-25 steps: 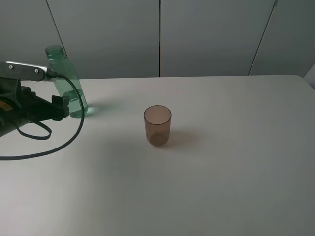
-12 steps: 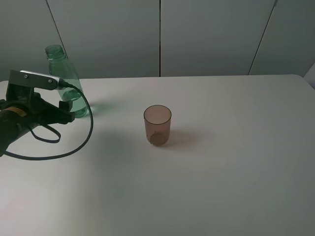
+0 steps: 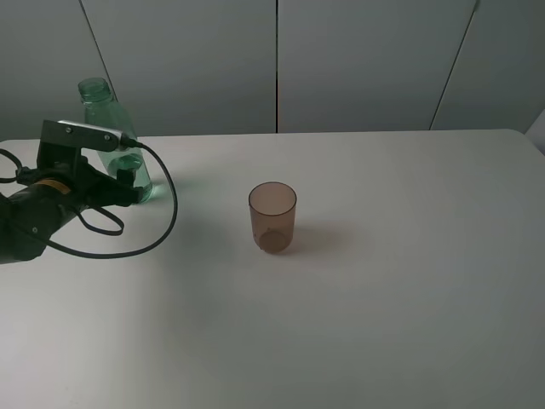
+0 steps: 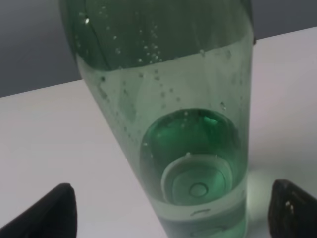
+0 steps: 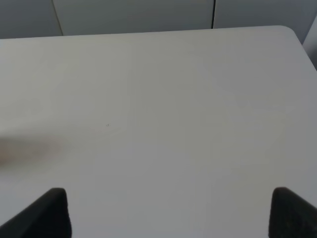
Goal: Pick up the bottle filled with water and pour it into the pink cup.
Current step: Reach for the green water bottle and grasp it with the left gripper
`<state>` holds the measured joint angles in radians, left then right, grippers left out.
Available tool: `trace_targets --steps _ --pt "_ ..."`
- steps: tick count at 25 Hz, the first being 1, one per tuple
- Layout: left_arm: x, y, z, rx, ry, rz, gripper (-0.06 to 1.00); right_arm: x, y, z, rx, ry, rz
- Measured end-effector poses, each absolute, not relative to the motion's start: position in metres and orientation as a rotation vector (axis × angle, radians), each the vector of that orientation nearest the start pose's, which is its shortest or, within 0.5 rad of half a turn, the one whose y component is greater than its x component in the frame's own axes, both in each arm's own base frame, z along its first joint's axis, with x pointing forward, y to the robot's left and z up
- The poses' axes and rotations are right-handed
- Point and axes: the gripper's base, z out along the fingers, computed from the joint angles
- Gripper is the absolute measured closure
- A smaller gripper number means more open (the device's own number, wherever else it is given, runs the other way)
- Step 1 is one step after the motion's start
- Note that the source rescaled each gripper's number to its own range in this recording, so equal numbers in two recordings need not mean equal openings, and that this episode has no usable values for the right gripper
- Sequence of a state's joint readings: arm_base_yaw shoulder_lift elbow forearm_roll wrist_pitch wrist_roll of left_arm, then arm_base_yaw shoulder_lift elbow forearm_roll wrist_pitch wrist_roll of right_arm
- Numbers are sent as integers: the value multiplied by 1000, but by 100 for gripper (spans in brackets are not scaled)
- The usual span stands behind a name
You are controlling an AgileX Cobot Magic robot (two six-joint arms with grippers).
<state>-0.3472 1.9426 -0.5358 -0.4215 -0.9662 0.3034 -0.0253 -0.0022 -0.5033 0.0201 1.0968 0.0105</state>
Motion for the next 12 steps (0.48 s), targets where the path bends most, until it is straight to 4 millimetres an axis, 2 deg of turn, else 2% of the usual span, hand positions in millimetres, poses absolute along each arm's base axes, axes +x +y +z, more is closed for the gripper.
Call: trace_targets --steps 12 --pt "297 -74 104 169 1913 154 -6 -7 2 275 36 2074 15"
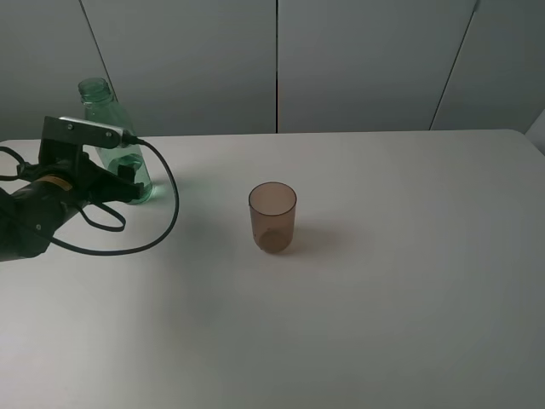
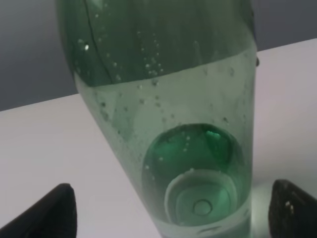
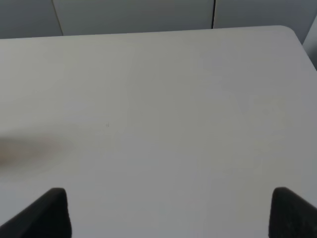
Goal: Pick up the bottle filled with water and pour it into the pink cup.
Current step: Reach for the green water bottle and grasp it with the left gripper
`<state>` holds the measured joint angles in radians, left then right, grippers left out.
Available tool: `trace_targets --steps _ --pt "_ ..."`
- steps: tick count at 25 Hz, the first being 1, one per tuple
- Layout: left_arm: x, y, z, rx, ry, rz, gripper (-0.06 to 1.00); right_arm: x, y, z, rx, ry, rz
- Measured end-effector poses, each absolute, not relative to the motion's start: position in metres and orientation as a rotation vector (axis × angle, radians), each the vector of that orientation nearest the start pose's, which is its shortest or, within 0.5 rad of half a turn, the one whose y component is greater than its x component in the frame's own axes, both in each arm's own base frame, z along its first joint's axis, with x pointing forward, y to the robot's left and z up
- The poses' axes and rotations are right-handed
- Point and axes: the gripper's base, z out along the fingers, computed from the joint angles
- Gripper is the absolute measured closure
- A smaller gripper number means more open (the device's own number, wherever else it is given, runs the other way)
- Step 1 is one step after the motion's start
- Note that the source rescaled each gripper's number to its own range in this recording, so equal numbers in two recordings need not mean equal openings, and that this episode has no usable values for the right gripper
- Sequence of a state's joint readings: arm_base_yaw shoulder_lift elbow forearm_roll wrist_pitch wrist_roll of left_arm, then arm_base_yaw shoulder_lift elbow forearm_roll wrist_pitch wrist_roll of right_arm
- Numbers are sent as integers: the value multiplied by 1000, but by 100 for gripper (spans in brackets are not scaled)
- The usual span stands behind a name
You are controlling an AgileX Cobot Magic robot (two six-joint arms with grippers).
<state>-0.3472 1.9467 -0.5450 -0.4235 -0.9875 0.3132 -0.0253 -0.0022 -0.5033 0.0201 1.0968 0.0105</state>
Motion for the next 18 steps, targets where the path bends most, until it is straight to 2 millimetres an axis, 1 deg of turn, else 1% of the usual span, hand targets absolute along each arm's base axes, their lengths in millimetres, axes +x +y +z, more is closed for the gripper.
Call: trace_targets --steps 6,10,13,18 --pt "302 -75 107 160 1882 155 -6 -7 2 275 36 2074 15" --pt "306 -77 100 164 1887 162 -6 -7 2 275 36 2074 15" --pt "306 -77 94 170 1893 171 -6 -7 2 275 36 2074 15" --pt "313 -79 91 164 1880 173 -6 -7 2 275 36 2074 15"
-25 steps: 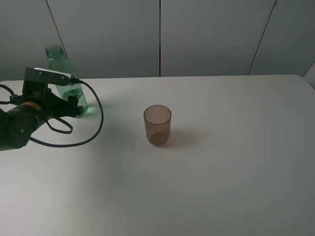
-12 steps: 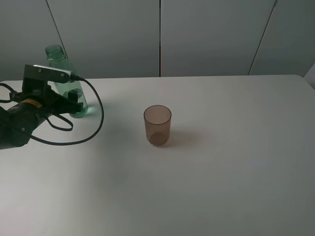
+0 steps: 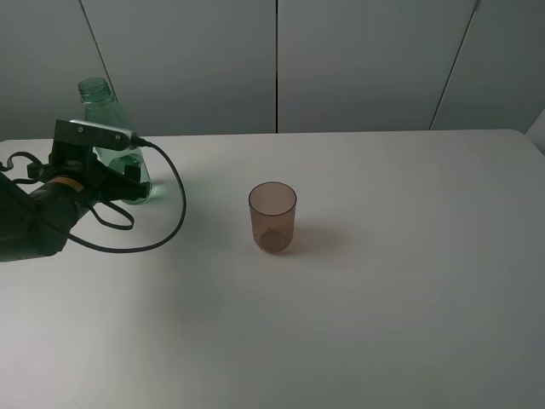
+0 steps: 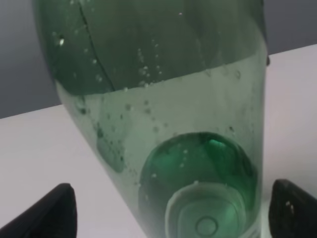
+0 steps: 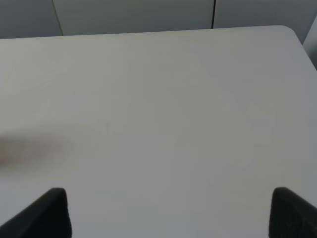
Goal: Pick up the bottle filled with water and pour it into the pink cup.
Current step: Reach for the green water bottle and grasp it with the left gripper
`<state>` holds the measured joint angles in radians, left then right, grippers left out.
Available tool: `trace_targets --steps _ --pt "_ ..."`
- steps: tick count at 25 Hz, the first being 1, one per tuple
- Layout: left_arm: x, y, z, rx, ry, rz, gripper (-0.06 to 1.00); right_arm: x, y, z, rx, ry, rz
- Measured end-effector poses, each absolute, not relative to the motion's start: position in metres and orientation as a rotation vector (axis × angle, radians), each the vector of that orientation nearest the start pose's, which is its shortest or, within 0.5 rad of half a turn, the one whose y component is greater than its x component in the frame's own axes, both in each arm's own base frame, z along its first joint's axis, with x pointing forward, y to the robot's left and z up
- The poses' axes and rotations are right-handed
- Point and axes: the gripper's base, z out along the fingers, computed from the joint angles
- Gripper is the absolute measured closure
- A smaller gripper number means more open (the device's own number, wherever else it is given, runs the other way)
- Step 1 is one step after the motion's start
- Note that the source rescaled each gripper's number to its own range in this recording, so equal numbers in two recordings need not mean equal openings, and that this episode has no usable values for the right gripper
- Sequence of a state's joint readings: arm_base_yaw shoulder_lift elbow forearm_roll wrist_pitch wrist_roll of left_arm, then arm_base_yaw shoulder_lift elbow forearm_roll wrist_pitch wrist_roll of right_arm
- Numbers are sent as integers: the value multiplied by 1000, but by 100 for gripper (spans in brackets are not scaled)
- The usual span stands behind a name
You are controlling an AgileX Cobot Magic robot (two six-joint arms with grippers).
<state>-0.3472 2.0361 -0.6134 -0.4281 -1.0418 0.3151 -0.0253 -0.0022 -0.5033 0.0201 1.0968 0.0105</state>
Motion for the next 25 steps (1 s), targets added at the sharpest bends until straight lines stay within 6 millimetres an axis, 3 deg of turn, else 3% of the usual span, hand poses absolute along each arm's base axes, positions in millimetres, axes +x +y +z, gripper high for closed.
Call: trace_targets --steps 11,25 --pt "332 -87 79 188 1862 165 -6 -7 2 275 36 2074 15" --pt "339 -85 83 156 1839 173 -6 -7 2 275 36 2074 15"
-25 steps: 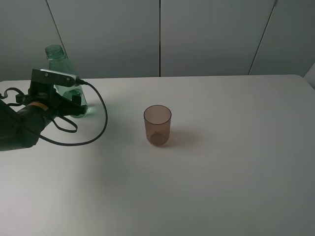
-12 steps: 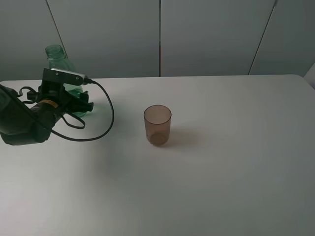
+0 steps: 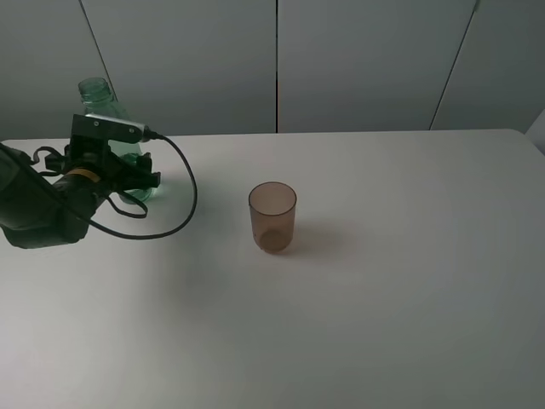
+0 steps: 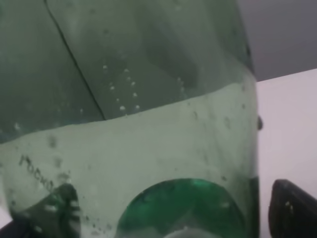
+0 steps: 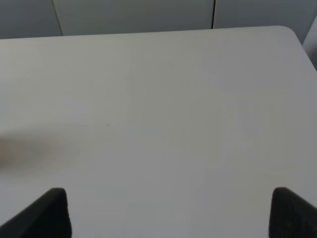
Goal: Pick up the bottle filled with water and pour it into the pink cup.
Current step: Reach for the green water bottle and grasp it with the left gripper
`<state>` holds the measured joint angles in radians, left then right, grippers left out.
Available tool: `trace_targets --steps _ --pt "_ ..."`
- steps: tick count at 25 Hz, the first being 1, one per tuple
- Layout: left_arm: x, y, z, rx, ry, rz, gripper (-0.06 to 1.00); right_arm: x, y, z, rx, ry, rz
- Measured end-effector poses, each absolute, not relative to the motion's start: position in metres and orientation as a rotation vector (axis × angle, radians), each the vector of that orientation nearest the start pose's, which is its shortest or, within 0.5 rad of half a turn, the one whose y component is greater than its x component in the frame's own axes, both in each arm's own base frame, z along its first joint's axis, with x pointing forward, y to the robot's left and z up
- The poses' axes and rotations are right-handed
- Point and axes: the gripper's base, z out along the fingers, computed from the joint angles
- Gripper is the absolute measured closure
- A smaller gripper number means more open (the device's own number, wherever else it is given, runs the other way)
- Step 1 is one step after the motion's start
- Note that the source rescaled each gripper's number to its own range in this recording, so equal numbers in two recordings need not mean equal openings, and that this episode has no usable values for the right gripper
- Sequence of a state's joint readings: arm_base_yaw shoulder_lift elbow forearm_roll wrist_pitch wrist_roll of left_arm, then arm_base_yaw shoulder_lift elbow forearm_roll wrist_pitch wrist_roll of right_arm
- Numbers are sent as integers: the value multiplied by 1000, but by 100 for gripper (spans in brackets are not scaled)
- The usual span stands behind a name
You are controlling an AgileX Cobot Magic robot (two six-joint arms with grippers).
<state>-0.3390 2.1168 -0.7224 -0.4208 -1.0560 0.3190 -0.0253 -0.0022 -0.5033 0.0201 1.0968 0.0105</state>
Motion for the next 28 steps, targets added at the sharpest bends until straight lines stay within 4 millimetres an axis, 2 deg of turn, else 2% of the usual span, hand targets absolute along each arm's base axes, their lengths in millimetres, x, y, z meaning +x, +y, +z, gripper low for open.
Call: trace_targets --steps 11,28 --pt "338 -85 73 171 1859 180 -6 -7 2 275 36 2074 15" --pt "346 -88 81 166 1805 171 -6 -7 2 275 36 2074 15"
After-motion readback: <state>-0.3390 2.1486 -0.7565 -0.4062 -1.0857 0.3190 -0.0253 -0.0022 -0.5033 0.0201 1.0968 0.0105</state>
